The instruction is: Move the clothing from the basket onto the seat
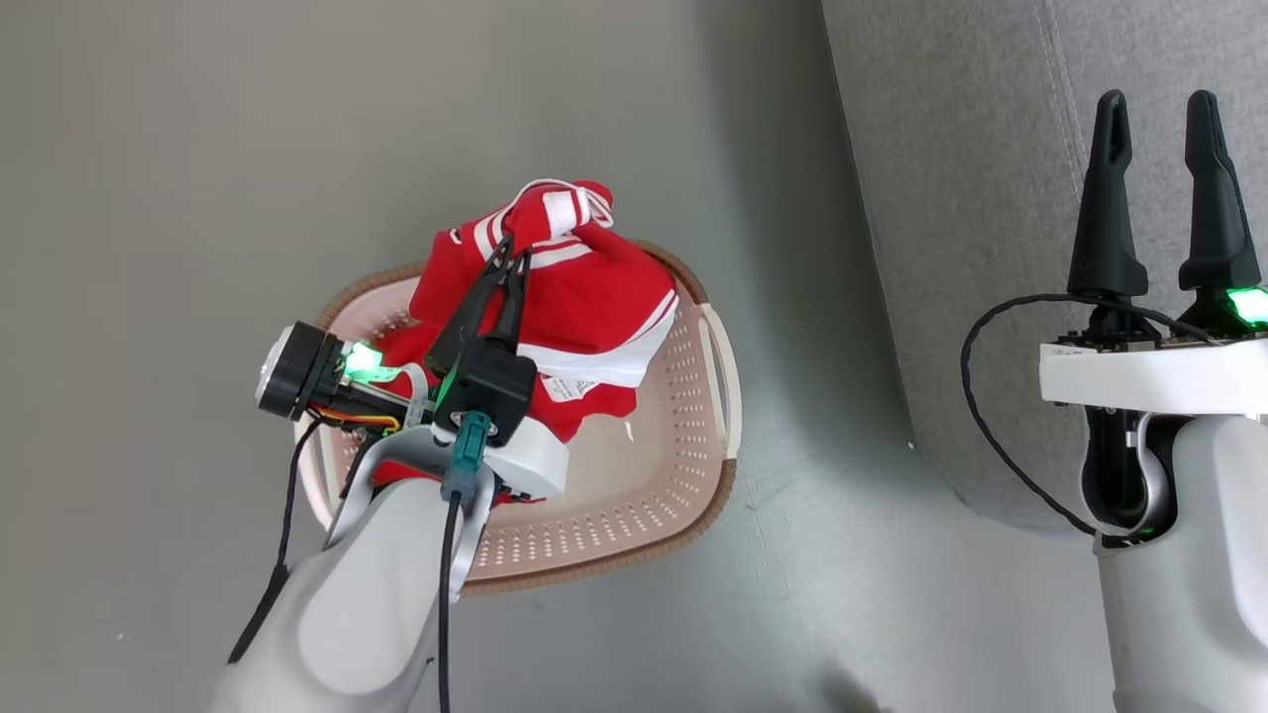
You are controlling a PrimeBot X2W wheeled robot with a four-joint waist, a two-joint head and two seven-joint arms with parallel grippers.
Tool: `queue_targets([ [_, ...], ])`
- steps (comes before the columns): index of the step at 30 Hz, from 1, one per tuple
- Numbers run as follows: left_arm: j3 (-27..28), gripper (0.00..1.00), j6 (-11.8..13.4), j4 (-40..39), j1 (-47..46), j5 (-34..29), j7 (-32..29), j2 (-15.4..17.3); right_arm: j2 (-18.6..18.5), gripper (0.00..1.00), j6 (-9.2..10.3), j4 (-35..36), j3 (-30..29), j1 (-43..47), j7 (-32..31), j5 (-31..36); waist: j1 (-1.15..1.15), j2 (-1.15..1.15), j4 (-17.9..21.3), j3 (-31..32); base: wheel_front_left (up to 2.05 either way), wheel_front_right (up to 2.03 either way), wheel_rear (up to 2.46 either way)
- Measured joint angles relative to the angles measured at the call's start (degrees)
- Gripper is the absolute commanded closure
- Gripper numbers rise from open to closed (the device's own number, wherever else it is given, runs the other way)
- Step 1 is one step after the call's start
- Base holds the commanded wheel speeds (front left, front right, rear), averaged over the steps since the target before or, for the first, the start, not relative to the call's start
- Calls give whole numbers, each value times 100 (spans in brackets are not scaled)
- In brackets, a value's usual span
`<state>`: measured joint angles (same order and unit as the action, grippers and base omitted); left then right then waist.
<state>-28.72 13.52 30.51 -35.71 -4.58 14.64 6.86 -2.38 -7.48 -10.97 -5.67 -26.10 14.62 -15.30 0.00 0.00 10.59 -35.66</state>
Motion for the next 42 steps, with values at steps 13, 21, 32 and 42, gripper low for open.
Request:
queue_targets([
  [13,283,100,62,-855,224,348,0,42,-12,0,0,-68,5,41,0,323,0,0,-291,706,0,0,0],
  [21,291,100,67,-1402,471,436,0,52,-18,0,0,-171,34,370,0,463,0,0,-434,1122,0,0,0],
  [32,140,100,1,-1990,561,443,0,86,-22,0,0,-258,328,784,0,578,0,0,-642,1801,0,0,0],
  [42,-11,100,-226,-2440,604,450,0,112,-168,0,0,-444,619,1232,0,800,0,0,-762,2391,0,0,0],
])
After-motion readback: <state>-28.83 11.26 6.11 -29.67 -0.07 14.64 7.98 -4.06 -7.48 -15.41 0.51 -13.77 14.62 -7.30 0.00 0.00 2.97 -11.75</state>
